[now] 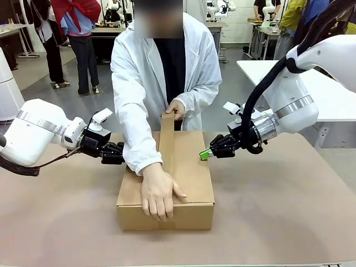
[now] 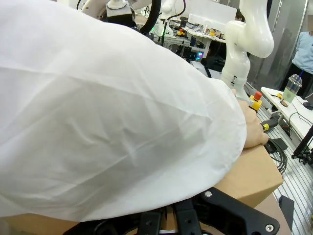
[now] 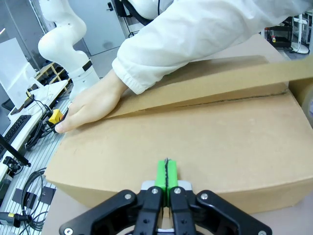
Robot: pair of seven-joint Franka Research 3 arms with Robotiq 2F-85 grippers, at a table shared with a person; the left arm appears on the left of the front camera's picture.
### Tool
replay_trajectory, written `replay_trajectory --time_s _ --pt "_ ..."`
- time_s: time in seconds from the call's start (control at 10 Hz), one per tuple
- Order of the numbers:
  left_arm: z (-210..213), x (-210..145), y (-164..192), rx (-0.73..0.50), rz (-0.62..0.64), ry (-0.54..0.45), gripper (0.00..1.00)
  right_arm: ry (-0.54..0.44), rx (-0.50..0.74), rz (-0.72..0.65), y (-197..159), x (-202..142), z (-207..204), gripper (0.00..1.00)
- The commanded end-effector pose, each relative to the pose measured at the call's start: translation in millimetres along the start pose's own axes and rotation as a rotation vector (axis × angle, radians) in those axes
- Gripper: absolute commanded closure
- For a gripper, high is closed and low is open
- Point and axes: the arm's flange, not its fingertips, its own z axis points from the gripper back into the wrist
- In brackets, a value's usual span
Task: Wrap the clocks to prevent damage.
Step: After the human seals the box with tape, release both hands from the side flaps of the Package Box.
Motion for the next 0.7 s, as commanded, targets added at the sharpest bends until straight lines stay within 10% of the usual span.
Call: replay_trajectory --time_s 0.0,0.6 --pt "-1.0 -1.7 -0.6 0.005 -0.002 0.0 0.99 -0.001 -0.017 -0.005 -2.3 0.3 -5.5 0.99" --pt "-1.0 -1.7 -0.6 0.005 -0.002 0.0 0.99 -0.001 -0.017 -0.005 -2.3 0.3 -5.5 0.99"
